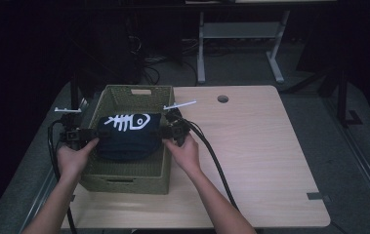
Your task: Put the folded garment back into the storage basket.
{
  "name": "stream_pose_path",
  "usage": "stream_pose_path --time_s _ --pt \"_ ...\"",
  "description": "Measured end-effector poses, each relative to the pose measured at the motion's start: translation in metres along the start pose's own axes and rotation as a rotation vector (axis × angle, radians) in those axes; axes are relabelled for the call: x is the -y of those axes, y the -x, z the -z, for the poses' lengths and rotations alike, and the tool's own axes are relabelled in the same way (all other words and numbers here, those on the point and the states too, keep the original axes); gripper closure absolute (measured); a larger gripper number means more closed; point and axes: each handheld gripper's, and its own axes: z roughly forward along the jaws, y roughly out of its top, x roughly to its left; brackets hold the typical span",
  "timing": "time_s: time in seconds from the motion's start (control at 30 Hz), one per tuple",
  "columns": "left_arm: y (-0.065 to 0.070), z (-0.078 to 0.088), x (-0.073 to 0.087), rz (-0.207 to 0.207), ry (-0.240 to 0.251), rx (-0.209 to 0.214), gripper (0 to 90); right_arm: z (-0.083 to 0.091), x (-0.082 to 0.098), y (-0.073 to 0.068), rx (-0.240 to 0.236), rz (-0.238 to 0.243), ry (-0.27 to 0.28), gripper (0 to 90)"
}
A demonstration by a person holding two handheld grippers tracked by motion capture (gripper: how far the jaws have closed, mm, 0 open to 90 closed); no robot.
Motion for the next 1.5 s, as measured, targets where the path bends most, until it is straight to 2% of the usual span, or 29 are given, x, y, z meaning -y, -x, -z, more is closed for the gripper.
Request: stream_pose_path --time_s 0.03,0.07,0.1,0.13,0.23,0.37,0.4,0.6,0.83,1.03,1.13,1.33,1.5 --pt "0.001 0.0 -0.001 -0.009 -0.002 -0.014 50.3 0.002 -0.001 -0.001 0.014 0.009 0.016 51.9" --pt "0.001 0.0 -0.001 -0.009 -0.002 -0.014 47.3 0.002 -0.001 -0.001 0.014 0.009 0.016 51.9" --pt "0.004 0.0 -0.003 -0.032 -0.01 -0.056 44.3 0.007 -0.002 -0.006 0.063 0.044 0.052 50.2" --pt "0.005 0.001 -0.004 -0.04 -0.003 -0.068 43.3 0.01 -0.003 -0.007 0.075 0.053 0.064 50.7" --pt "0.008 0.002 -0.006 -0.056 0.017 -0.082 43.3 0.015 -0.006 -0.009 0.051 0.052 0.081 51.3" --pt "0.01 0.004 -0.007 -0.061 0.022 -0.066 43.9 0.016 -0.01 -0.009 0.022 0.045 0.084 51.1" --pt "0.01 0.006 -0.007 -0.056 0.034 -0.044 43.9 0.017 -0.01 -0.008 0.015 0.042 0.082 51.1" --pt "0.016 0.01 -0.008 -0.05 0.067 -0.012 44.4 0.019 -0.011 -0.003 -0.012 0.042 0.081 49.0" --pt "0.032 0.012 -0.008 -0.062 0.115 0.041 43.0 0.032 -0.012 0.002 -0.051 0.039 0.101 45.1" --pt "0.048 0.012 -0.008 -0.093 0.143 0.098 40.0 0.045 -0.01 0.004 -0.075 0.035 0.121 41.3" --pt "0.053 0.01 -0.008 -0.085 0.158 0.134 38.0 0.052 -0.01 0.008 -0.085 0.028 0.136 39.7" --pt "0.061 0.008 -0.007 -0.076 0.173 0.18 34.1 0.063 -0.011 0.013 -0.083 0.031 0.148 36.6" --pt "0.07 0.007 -0.008 -0.093 0.188 0.206 31.6 0.073 -0.009 0.019 -0.061 0.043 0.14 33.6"
